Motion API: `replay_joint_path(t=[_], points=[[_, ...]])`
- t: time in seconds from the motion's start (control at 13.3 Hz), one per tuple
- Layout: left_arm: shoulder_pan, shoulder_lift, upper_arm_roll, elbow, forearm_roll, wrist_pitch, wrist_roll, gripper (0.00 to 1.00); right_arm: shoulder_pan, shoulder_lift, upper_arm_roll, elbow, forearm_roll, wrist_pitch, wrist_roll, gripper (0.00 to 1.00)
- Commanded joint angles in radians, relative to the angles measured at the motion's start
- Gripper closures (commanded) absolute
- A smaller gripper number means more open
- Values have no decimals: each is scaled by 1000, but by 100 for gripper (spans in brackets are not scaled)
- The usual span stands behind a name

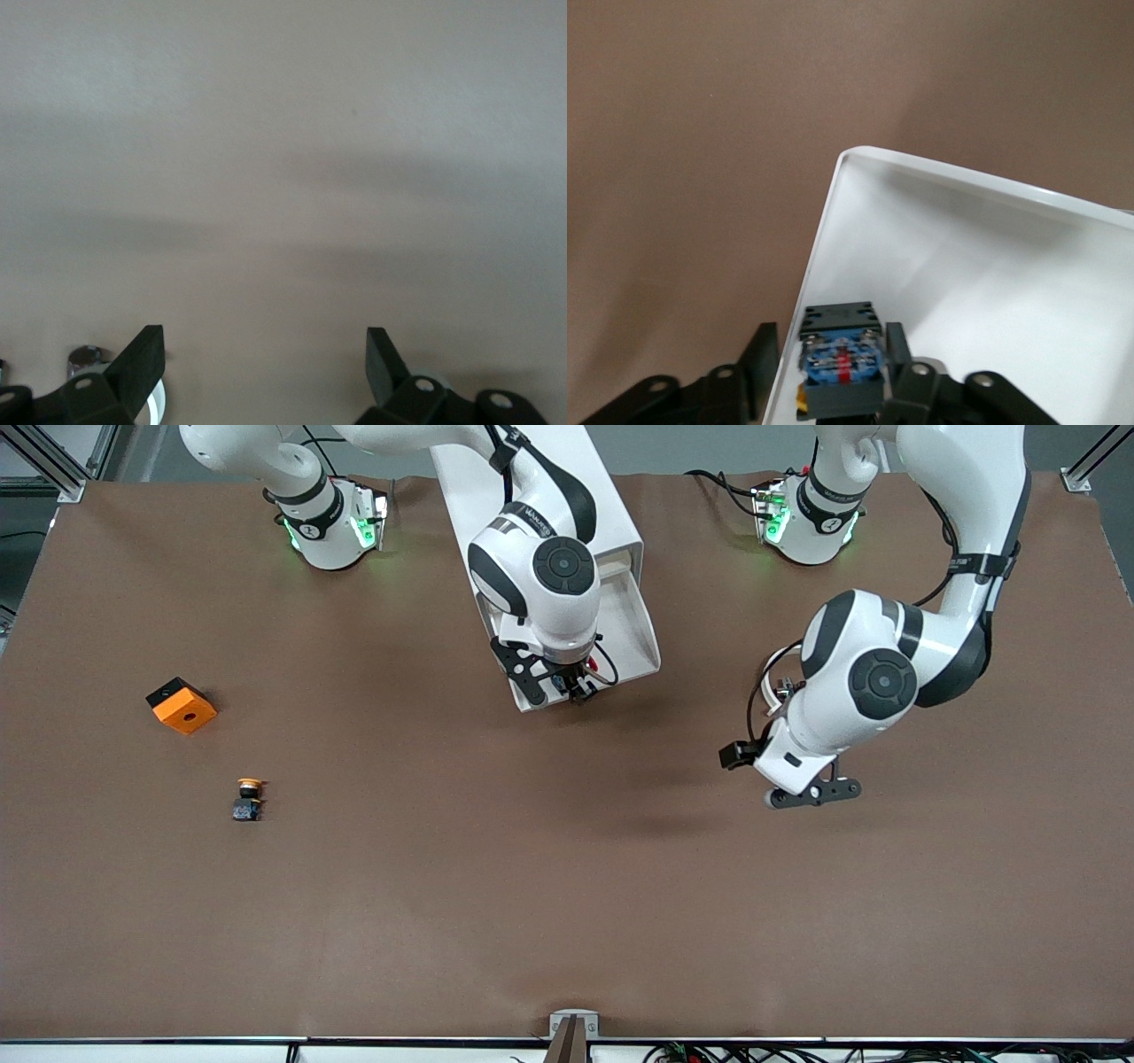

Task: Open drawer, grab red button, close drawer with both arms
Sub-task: 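Lift the red button out with the right gripper while the left gripper pushes the drawer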

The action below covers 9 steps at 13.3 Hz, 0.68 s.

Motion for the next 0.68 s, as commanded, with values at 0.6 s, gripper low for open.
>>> replay_joint_path(t=[0.6], points=[[-5, -40, -155, -197, 22, 163, -117, 0, -66, -4, -7, 125, 113, -131, -210, 100]])
